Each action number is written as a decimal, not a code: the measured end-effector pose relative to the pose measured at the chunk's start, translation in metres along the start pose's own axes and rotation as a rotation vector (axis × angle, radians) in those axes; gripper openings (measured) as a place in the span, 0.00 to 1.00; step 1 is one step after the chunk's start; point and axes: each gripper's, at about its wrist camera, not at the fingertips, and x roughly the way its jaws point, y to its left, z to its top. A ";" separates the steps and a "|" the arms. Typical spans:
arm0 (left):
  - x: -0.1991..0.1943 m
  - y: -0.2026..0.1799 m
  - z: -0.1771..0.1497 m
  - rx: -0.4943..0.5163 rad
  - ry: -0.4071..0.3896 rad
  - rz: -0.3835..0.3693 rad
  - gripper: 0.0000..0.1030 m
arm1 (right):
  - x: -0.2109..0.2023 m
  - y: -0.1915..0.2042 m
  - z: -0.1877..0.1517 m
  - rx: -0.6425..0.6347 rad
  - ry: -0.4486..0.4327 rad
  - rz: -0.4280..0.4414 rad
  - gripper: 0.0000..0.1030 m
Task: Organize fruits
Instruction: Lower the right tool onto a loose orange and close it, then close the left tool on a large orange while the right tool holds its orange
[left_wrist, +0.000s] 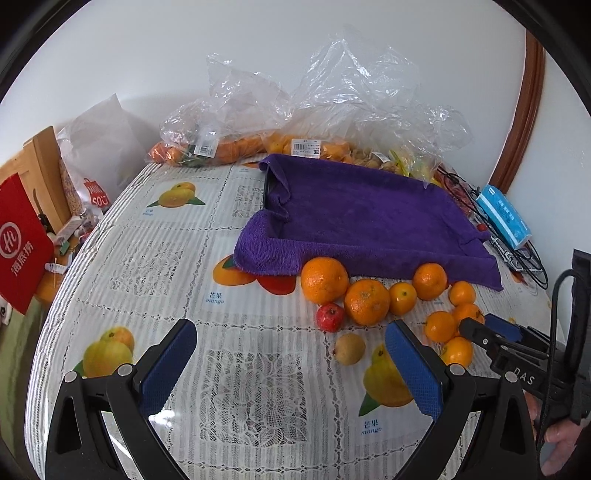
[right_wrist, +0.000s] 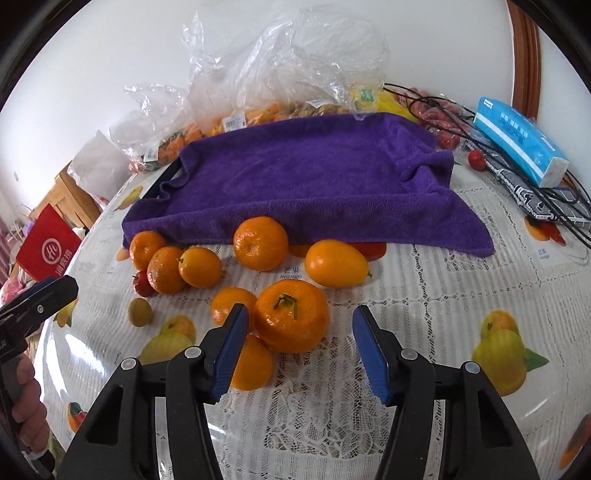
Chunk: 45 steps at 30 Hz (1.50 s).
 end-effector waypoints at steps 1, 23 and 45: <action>0.000 -0.001 0.000 0.006 -0.002 0.004 0.99 | 0.002 -0.001 0.001 0.003 0.006 0.003 0.57; 0.041 0.004 0.004 -0.016 0.037 -0.045 0.99 | -0.008 -0.026 -0.008 -0.048 -0.009 -0.005 0.43; 0.086 0.002 0.026 -0.051 0.102 -0.099 0.74 | 0.003 -0.020 -0.018 -0.095 -0.022 -0.046 0.44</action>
